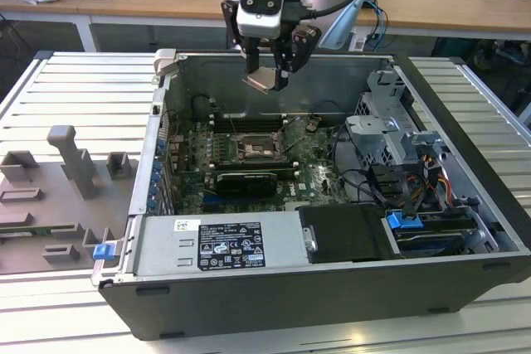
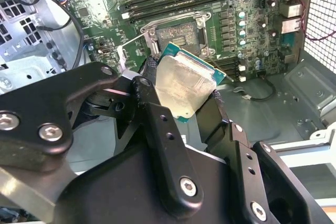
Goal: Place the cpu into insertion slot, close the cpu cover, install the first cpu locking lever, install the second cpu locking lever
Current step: 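Place the cpu into insertion slot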
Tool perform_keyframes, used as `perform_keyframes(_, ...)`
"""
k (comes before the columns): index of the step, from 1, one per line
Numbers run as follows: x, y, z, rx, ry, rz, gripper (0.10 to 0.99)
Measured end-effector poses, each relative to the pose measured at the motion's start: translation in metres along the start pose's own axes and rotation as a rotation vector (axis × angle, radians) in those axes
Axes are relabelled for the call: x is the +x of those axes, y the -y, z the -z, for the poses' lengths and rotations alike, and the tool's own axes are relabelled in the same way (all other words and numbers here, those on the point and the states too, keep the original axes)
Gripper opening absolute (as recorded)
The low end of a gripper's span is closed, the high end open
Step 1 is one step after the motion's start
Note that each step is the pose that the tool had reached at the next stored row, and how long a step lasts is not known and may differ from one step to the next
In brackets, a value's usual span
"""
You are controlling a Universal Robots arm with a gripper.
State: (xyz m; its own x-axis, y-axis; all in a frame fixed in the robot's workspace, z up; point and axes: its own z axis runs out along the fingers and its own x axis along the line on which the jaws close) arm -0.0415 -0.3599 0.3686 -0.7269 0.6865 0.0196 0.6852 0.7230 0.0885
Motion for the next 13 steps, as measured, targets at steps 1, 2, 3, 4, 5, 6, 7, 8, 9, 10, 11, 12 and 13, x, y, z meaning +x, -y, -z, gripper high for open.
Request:
perform_keyframes(1,0.0,0.0,-0.0001,0.0,0.0002,-0.002,0.541)
perform_keyframes(2,0.0,0.0,-0.0001,0.0,0.0004,-0.004,0.541)
perform_keyframes(3,0.0,0.0,-0.0002,0.0,0.0006,-0.006,0.541)
perform_keyframes(4,0.0,0.0,-0.0003,0.0,0.0008,-0.009,0.541)
perform_keyframes(5,0.0,0.0,-0.0003,0.0,0.001,-0.011,0.541)
perform_keyframes(6,0.0,0.0,-0.0004,0.0,0.0012,-0.014,0.541)
perform_keyframes(7,0.0,0.0,-0.0004,0.0,0.0014,-0.015,0.541)
perform_keyframes(8,0.0,0.0,-0.0005,0.0,0.0016,-0.018,0.541)
perform_keyframes(9,0.0,0.0001,-0.0007,-0.001,0.002,-0.023,0.541)
perform_keyframes(10,0.0,0.0001,-0.0008,-0.001,0.0023,-0.026,0.541)
perform_keyframes(11,0.0,0.0001,-0.0008,-0.001,0.0025,-0.028,0.541)
perform_keyframes(12,0.0,0.0001,-0.0009,-0.001,0.0028,-0.031,0.541)
perform_keyframes(13,0.0,0.0001,-0.001,-0.001,0.003,-0.033,0.541)
